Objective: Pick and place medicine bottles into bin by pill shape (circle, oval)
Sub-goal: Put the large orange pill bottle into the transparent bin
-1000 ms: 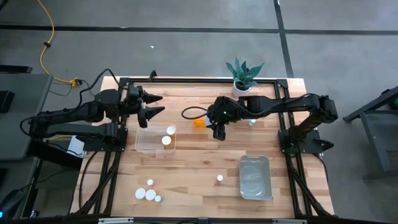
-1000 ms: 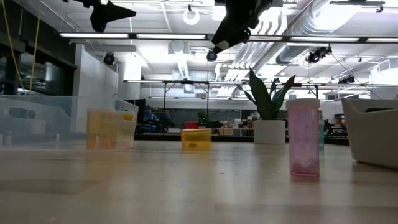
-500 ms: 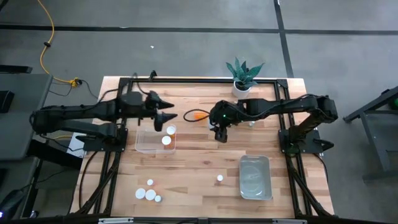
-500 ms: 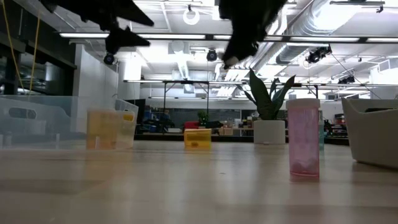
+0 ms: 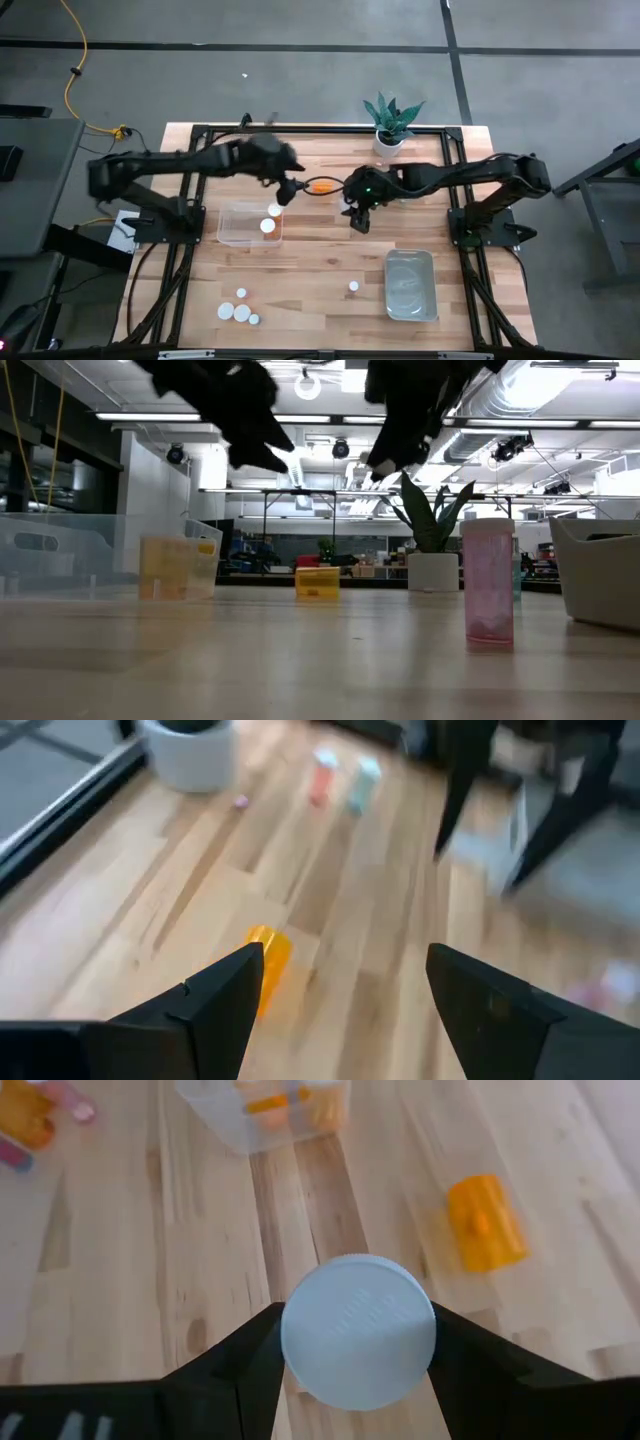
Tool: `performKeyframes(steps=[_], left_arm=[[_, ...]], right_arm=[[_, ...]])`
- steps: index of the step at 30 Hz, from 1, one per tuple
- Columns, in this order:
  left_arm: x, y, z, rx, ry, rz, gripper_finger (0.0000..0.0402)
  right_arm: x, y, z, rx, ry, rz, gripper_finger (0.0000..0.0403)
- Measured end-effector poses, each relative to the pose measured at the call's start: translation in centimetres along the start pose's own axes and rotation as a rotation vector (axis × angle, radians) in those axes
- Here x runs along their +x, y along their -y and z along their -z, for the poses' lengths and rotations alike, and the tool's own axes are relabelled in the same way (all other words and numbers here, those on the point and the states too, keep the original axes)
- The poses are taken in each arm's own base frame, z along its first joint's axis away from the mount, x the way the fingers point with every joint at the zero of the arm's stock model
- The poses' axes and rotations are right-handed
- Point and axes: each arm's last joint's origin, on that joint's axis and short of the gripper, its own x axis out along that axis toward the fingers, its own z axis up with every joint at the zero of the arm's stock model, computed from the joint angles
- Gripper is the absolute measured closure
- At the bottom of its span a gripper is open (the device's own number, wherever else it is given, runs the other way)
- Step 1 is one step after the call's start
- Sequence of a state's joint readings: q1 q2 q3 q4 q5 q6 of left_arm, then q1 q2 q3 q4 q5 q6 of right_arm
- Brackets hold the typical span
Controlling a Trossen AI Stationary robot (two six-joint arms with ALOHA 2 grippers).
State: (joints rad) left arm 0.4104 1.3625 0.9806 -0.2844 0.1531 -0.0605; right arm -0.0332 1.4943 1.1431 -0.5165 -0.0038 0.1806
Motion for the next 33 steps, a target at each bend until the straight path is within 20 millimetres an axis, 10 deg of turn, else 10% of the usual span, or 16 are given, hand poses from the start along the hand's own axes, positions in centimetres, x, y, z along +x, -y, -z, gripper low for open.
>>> performKeyframes(steps=[9,19,33], left_arm=[[7.5,-3.1,-4.4,0.470,-0.376,0.158,0.0157],[16.1,-3.2,-6.6,0.789,-0.503,0.251,0.0178],[17.1,-2.5,-5.2,0.953,-0.701,0.202,0.0211]], right_arm=[[-5.3,0.0,-0.5,0.037,0.148,-0.003,0.0208],[-6.6,0.1,-0.5,0.061,0.195,0.038,0.0208],[-6.7,0.3,-0.6,-0.070,0.202,0.061,0.0208]])
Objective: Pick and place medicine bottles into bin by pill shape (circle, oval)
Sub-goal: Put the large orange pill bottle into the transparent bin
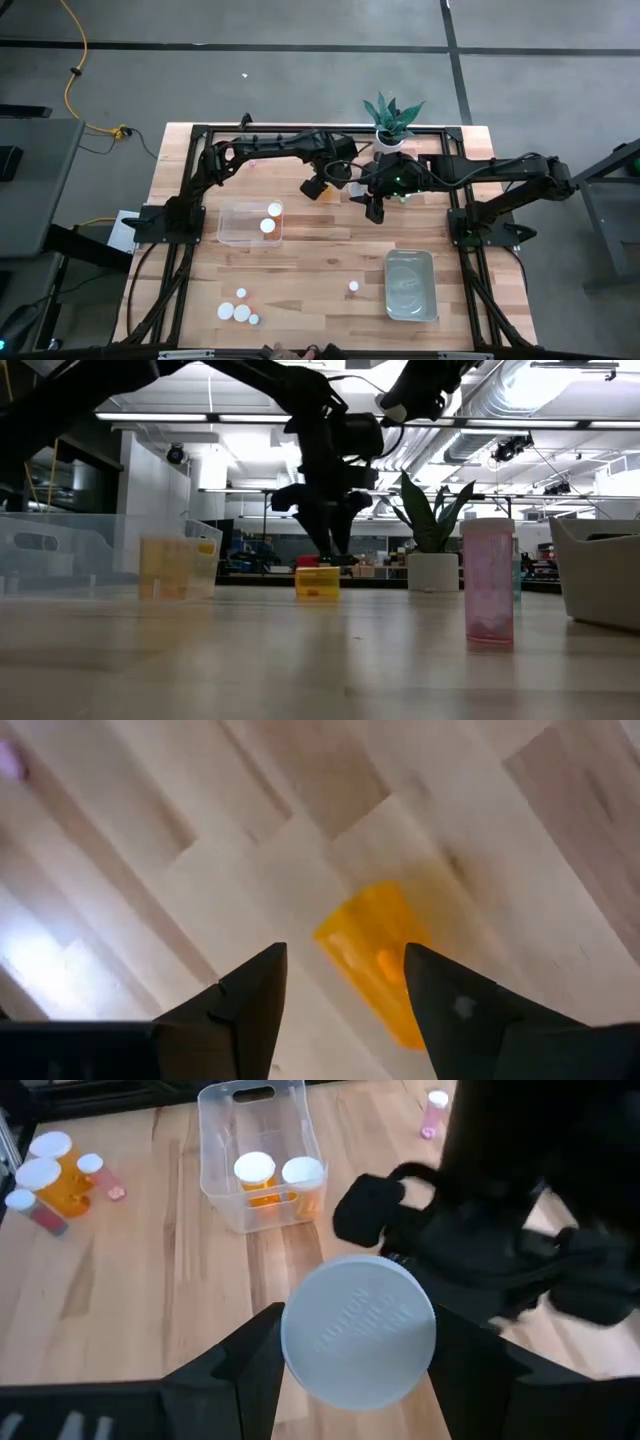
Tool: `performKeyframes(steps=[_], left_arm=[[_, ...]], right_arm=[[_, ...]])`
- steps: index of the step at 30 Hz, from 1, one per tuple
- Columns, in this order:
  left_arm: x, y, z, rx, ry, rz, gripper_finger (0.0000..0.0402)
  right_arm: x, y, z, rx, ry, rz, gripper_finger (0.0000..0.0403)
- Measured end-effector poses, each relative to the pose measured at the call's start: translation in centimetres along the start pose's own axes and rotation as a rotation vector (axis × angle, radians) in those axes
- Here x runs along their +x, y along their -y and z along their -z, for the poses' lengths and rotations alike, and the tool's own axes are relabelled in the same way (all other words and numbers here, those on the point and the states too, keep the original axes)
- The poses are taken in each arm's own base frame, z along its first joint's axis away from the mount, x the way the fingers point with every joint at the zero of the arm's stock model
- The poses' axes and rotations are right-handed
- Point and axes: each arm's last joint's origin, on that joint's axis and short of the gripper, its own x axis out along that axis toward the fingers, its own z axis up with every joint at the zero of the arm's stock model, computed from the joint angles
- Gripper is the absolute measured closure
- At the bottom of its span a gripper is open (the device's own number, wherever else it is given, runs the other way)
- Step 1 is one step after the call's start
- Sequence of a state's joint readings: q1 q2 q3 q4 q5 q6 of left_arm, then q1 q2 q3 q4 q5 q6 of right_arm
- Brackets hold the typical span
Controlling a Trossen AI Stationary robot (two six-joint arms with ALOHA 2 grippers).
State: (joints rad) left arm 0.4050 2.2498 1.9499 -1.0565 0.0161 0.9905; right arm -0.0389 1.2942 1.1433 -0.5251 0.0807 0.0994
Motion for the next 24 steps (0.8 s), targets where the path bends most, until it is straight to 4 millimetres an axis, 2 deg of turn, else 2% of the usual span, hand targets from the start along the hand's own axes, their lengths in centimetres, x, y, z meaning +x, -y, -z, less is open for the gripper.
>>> performKeyframes(steps=[3,8,12,16,24], left_arm=[[0.2,0.6,-0.9,0.033,0.018,0.011,0.0212],[2.0,1.3,-2.1,0.096,-0.043,-0.005,0.0212],[3.1,1.4,-2.1,0.112,-0.117,-0.011,0.0211],[3.1,1.1,-2.0,0.122,-0.161,-0.066,0.0211],[3.1,0.8,-1.3,0.142,-0.172,-0.049,0.0219]], right_arm=[[0.0,0.1,0.0,-0.023,-0.001,0.005,0.0208],[0.0,0.1,0.0,-0.039,-0.001,0.004,0.0208],[0.0,0.0,0.0,-0.052,-0.002,-0.009,0.0208],[0.0,0.0,-0.1,-0.048,0.008,-0.010,0.0208],[0.0,0.0,-0.2,-0.051,0.021,-0.011,0.0208]])
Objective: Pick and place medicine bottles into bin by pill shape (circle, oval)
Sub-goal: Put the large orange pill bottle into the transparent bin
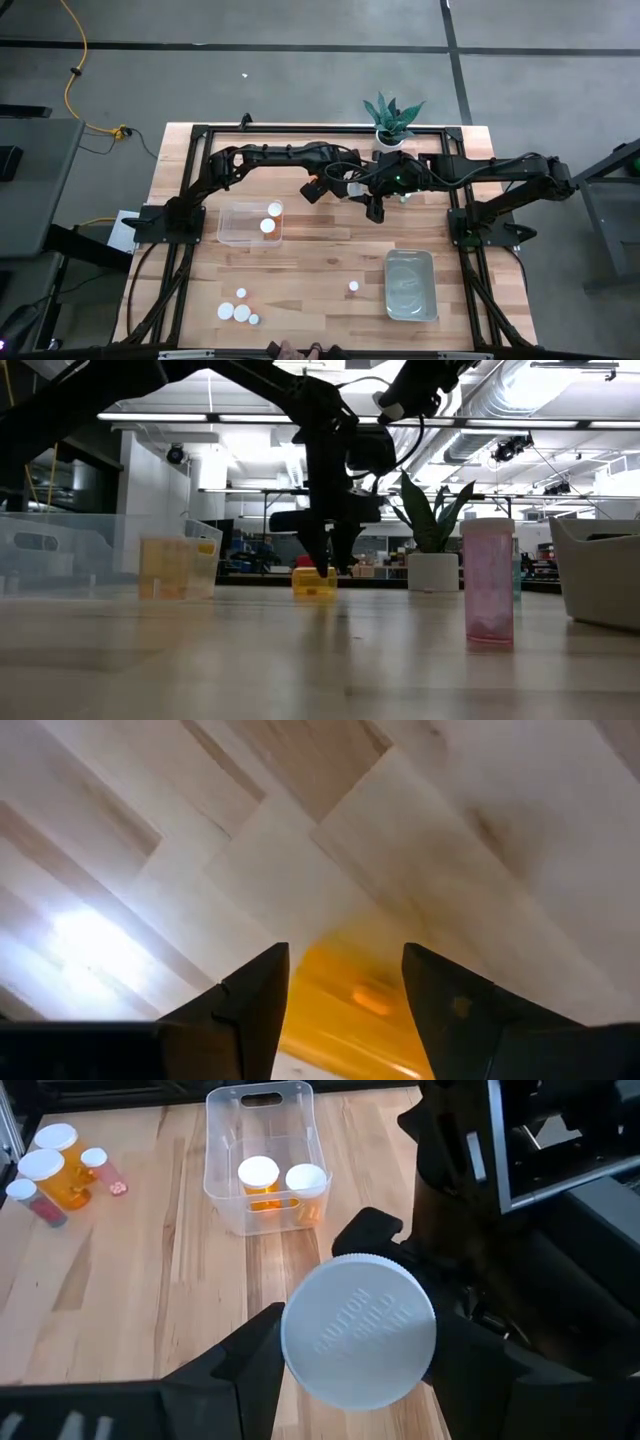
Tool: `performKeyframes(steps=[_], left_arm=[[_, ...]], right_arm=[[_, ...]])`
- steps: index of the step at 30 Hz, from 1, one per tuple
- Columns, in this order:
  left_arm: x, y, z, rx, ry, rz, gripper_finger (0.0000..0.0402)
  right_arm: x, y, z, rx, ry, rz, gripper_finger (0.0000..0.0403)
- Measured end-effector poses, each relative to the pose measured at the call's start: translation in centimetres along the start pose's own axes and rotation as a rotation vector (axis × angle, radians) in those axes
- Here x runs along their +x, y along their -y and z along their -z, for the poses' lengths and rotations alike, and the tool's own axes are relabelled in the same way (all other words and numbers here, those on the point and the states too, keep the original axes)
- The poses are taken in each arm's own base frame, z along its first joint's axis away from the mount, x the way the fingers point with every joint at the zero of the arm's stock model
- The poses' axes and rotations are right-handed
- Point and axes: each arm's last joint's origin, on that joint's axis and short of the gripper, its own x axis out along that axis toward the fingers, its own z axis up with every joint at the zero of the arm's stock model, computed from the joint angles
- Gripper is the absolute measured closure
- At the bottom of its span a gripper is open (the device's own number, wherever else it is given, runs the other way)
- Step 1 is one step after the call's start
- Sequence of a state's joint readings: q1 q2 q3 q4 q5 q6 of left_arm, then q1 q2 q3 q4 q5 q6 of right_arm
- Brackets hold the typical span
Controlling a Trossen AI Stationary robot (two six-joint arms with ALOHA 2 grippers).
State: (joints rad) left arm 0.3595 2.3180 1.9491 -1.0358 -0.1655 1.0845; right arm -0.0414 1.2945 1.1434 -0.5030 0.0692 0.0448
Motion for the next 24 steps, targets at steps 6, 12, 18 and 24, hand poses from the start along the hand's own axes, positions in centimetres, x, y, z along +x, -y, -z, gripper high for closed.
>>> performKeyframes(steps=[6,12,18,24], left_arm=[[0.2,-0.7,1.1,-0.061,-0.040,-0.029,0.0230],[0.3,-0.9,2.0,-0.088,-0.030,-0.002,0.0238],[0.4,-1.0,2.4,-0.116,-0.025,0.012,0.0249],[0.6,-1.4,3.4,-0.213,-0.048,0.007,0.0258]], right_arm=[[0.0,0.0,0.0,0.000,0.001,-0.001,0.0208],[0.0,0.0,0.0,0.002,0.004,-0.001,0.0208],[0.0,0.0,0.0,0.007,0.003,-0.001,0.0208],[0.0,0.0,0.0,0.007,0.003,-0.002,0.0208]])
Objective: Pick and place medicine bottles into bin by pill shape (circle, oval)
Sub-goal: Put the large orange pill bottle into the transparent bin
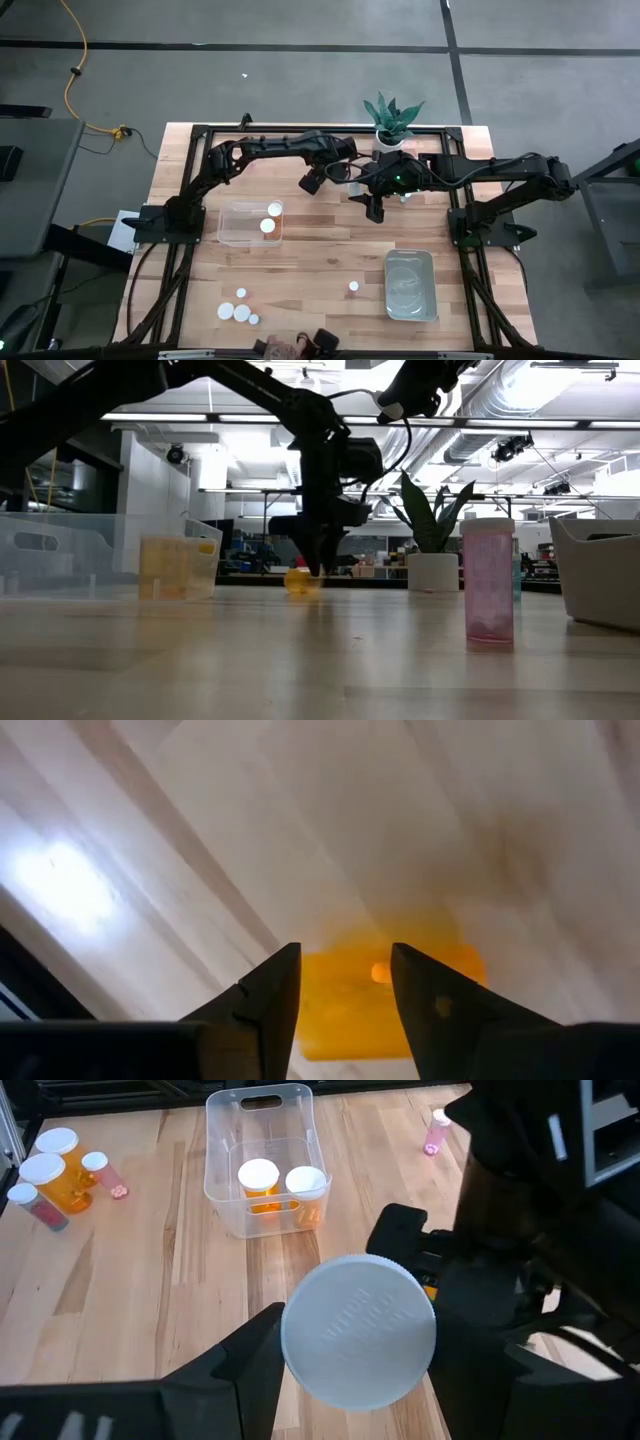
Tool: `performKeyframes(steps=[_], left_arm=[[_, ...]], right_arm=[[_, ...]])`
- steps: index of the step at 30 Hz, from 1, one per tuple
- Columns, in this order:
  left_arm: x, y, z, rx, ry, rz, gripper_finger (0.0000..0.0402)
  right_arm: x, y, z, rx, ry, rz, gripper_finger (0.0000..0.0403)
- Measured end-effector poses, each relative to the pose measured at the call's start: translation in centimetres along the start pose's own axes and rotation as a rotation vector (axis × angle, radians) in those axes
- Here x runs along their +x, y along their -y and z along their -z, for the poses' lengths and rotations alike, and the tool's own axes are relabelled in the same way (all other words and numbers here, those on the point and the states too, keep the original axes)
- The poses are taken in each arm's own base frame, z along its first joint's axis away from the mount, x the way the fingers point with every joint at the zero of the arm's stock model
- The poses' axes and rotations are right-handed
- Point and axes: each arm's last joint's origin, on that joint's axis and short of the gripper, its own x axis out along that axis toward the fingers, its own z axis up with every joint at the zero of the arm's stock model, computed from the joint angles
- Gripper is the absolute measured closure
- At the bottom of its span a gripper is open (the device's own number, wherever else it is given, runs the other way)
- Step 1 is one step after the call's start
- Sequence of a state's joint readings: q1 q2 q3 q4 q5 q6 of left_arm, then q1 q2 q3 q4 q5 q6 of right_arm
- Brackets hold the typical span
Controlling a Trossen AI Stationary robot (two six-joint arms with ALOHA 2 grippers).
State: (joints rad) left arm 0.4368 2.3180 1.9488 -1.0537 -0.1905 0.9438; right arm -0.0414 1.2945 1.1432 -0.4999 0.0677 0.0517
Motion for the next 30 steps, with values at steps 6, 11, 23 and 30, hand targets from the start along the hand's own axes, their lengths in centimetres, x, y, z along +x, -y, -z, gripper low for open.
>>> performKeyframes(steps=[6,11,23,30], left_arm=[[0.1,-0.2,0.4,-0.064,-0.028,-0.013,0.0259],[-1.6,-0.9,0.5,-0.215,0.003,-0.014,0.0259],[-8.5,-4.5,5.7,-0.954,0.420,0.297,0.0259],[-6.1,-3.1,5.4,-1.096,0.306,0.356,0.0255]], right_arm=[[0.0,0.0,0.0,0.000,0.000,0.000,0.0208],[0.0,0.0,0.0,-0.003,-0.003,0.000,0.0208],[0.0,0.1,0.0,0.037,0.004,0.016,0.0208],[0.0,0.2,-0.1,0.060,0.010,0.080,0.0208]])
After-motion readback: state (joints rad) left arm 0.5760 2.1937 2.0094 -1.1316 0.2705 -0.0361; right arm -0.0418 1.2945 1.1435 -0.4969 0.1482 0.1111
